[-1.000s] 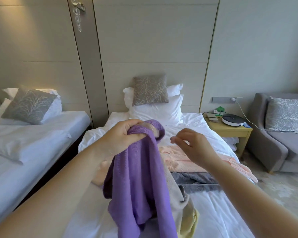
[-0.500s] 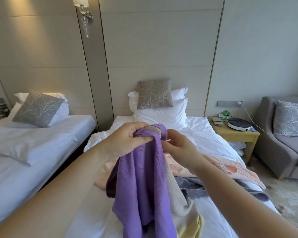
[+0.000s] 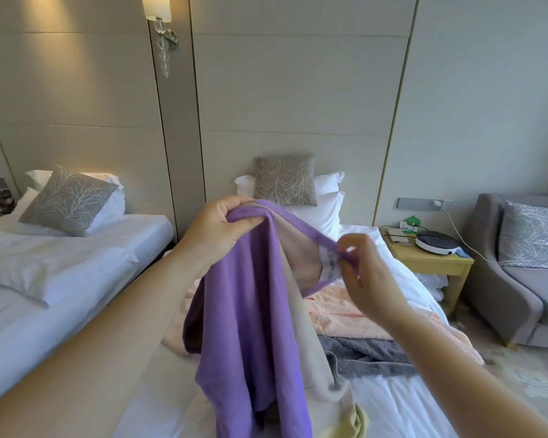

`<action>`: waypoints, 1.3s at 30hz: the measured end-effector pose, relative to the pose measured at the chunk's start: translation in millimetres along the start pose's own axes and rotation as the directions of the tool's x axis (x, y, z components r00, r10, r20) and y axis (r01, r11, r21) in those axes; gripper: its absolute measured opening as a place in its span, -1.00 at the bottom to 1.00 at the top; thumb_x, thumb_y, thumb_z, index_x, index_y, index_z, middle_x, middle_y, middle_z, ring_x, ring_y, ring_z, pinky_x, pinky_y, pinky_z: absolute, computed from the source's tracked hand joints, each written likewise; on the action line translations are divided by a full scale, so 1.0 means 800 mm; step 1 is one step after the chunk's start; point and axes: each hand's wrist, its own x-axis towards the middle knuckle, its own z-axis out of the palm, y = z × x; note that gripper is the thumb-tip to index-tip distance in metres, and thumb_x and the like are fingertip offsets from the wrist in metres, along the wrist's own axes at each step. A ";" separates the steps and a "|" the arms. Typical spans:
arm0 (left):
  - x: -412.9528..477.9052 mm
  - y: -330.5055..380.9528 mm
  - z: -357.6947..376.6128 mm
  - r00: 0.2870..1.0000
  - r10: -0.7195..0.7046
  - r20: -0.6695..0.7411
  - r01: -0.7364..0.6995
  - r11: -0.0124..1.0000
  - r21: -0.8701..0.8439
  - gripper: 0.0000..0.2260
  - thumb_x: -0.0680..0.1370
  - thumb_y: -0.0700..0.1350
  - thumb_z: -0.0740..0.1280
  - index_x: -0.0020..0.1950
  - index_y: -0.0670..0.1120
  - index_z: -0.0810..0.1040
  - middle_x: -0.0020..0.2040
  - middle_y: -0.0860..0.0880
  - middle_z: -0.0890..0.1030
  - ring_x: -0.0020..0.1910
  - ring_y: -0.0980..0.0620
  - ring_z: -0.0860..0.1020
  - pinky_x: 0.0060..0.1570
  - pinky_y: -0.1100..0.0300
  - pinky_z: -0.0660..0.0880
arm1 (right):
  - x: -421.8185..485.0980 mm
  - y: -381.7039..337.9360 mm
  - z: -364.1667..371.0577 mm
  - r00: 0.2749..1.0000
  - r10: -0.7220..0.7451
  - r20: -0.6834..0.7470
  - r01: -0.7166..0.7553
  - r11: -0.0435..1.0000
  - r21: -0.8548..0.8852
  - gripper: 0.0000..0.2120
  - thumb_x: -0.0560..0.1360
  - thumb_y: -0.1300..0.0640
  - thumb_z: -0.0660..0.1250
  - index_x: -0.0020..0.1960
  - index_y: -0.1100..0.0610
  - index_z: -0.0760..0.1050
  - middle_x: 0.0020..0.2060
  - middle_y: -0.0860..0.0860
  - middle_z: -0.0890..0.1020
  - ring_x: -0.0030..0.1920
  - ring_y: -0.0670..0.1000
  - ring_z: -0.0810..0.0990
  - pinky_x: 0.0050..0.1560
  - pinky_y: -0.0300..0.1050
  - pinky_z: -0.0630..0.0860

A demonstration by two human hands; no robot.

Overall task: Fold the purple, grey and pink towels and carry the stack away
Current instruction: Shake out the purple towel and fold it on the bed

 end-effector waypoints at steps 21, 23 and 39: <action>0.002 -0.039 -0.065 0.995 0.029 0.100 -0.074 0.874 0.480 -0.68 0.63 -0.24 0.17 0.24 0.12 0.52 0.12 -0.07 0.56 0.14 0.09 0.49 0.08 0.61 0.24 | 0.007 -0.002 0.020 0.930 0.283 0.235 -0.340 0.905 0.255 -0.78 0.40 0.19 0.48 -0.36 0.07 0.50 -0.40 -0.18 0.42 -0.37 -0.18 0.36 -0.30 -0.31 0.28; -0.006 -0.055 -0.070 0.994 -0.036 0.100 -0.017 0.876 0.482 -0.64 0.59 -0.36 0.17 0.21 0.02 0.55 0.07 -0.06 0.56 0.16 -0.01 0.51 0.08 0.55 0.29 | 0.024 -0.005 0.003 0.930 0.305 0.207 -0.362 0.863 0.353 -0.78 0.46 0.16 0.41 -0.32 -0.03 0.50 -0.43 -0.21 0.42 -0.39 -0.18 0.34 -0.32 -0.34 0.25; -0.026 -0.060 0.050 0.929 -0.221 0.297 0.222 0.975 0.030 -0.88 0.60 -0.15 0.26 0.08 0.01 0.53 0.00 0.11 0.63 -0.05 0.34 0.56 -0.08 0.49 0.42 | -0.007 0.000 0.035 0.745 0.266 0.612 -0.592 0.687 0.423 -0.82 0.42 0.09 0.46 -0.02 0.07 0.55 -0.03 0.07 0.65 -0.04 0.02 0.62 0.07 -0.07 0.54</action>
